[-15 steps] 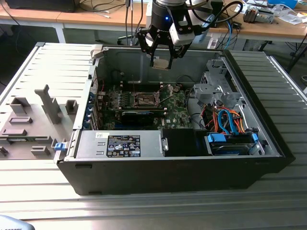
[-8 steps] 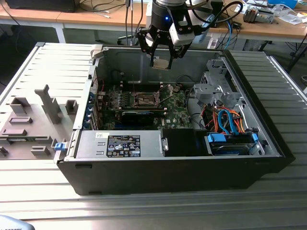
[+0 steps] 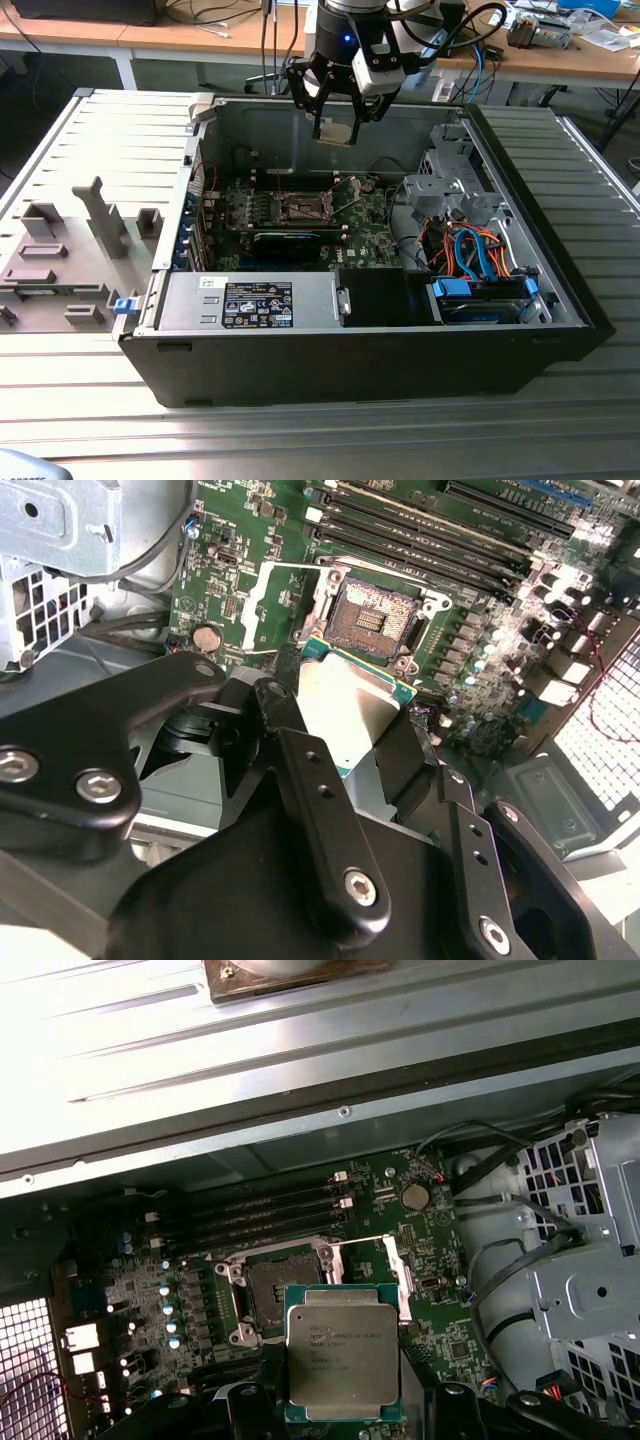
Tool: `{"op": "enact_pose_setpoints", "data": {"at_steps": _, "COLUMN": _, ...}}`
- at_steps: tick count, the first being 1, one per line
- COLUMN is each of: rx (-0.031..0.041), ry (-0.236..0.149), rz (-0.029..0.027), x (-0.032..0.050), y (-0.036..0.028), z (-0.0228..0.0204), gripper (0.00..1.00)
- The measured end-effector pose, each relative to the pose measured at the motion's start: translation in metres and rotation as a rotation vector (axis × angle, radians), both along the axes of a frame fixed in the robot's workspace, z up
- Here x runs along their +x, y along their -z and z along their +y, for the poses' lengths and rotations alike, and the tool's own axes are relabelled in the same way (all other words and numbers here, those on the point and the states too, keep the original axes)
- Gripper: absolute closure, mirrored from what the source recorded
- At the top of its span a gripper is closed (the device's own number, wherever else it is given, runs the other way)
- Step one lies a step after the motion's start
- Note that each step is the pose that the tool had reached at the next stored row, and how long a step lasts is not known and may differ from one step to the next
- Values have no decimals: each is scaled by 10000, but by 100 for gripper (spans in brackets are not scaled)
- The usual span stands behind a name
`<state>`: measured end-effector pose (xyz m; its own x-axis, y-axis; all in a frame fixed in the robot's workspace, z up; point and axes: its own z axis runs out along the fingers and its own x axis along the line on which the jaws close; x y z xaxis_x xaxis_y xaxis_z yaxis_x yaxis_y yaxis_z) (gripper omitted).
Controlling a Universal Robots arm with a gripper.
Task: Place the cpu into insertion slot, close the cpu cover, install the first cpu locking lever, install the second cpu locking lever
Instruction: 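Place the cpu into insertion slot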
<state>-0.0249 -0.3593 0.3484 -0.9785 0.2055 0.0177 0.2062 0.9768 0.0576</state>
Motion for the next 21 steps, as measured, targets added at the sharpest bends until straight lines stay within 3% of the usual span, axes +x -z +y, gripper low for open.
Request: {"op": "enact_pose_setpoints", "data": {"at_steps": 21, "rx": -3, "ry": 194, "rz": 0, "x": 0, "y": 2, "z": 0, "gripper": 46}}
